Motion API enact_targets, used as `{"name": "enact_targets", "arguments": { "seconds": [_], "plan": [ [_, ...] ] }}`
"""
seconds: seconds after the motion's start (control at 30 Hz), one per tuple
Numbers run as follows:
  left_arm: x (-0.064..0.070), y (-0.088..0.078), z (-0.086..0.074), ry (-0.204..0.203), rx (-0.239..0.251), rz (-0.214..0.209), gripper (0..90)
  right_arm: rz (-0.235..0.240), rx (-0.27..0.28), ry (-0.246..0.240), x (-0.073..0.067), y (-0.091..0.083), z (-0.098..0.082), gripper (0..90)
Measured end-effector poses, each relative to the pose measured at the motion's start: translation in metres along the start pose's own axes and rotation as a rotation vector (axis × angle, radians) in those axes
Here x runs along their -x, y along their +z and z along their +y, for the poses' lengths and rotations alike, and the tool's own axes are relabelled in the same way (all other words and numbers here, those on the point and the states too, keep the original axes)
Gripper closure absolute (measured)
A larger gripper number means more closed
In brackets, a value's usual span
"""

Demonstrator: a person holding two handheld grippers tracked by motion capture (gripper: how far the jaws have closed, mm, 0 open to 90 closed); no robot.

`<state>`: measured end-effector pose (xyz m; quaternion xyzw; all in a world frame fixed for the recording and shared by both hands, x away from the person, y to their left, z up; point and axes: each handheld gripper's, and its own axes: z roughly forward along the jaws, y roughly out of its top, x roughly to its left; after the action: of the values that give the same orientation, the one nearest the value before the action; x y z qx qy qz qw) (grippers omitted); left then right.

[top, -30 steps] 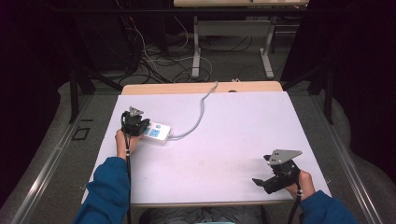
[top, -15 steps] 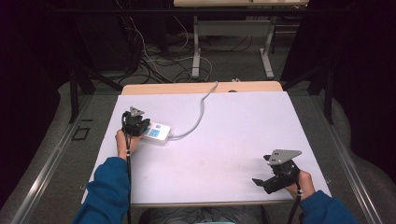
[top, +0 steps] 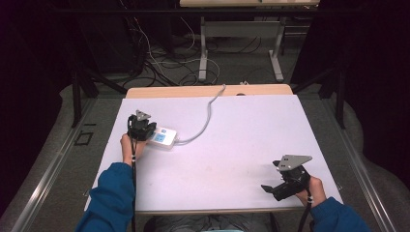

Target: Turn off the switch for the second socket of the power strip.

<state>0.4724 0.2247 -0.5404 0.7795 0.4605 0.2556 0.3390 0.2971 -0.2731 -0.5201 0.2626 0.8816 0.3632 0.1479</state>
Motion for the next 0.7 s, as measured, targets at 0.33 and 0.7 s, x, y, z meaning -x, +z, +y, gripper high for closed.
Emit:
{"name": "enact_targets", "arguments": {
  "seconds": [0.33,0.7],
  "plan": [
    [-0.002,-0.006,0.004,-0.021,0.035,-0.007,90.0,-0.003,0.004,-0.004,0.0,0.0,0.0,5.4],
    [-0.002,-0.014,0.009,-0.036,0.006,0.012,46.9,0.002,0.004,-0.014,0.0,-0.001,0.0,5.4]
  ]
}}
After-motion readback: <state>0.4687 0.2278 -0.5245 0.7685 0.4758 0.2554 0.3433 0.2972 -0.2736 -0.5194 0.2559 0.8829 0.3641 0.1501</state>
